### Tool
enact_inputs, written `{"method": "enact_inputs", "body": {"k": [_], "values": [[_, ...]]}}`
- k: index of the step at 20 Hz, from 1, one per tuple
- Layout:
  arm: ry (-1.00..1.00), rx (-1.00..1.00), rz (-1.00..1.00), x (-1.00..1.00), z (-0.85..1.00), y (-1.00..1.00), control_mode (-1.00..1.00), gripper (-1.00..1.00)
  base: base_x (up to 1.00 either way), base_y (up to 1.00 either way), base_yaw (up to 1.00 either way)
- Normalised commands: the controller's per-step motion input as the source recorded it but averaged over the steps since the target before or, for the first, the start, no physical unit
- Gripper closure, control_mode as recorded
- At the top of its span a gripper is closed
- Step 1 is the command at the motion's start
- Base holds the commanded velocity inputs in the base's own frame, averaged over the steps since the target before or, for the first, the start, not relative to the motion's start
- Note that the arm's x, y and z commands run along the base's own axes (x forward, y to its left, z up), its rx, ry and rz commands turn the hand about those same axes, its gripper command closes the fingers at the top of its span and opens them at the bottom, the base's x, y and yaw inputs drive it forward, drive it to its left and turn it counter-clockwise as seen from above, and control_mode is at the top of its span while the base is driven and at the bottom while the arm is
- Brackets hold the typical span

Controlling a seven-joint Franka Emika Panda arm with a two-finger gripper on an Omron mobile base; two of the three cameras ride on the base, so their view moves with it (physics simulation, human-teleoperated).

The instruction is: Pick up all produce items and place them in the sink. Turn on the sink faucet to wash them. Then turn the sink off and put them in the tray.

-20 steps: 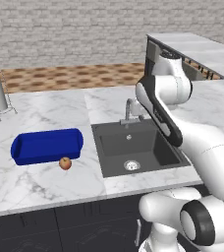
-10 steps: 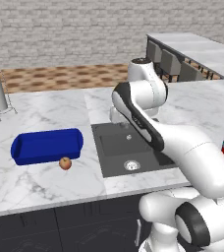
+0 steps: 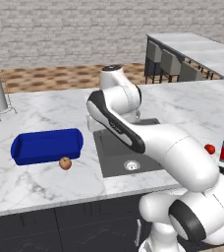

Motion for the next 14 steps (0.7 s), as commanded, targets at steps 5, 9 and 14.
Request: {"method": "enact_inputs", "body": {"k": [5, 9, 14], "values": [[0.04, -0.01, 0.00, 0.00, -0.21, 0.56, -1.00, -1.00, 0.00, 0.00, 0.00], [0.04, 0.00, 0.00, 0.00, -0.25, 0.51, -1.00, -1.00, 0.00, 0.00, 0.00], [0.04, 0.00, 0.00, 0.00, -0.27, 0.45, -1.00, -1.00, 0.00, 0.00, 0.00]]}}
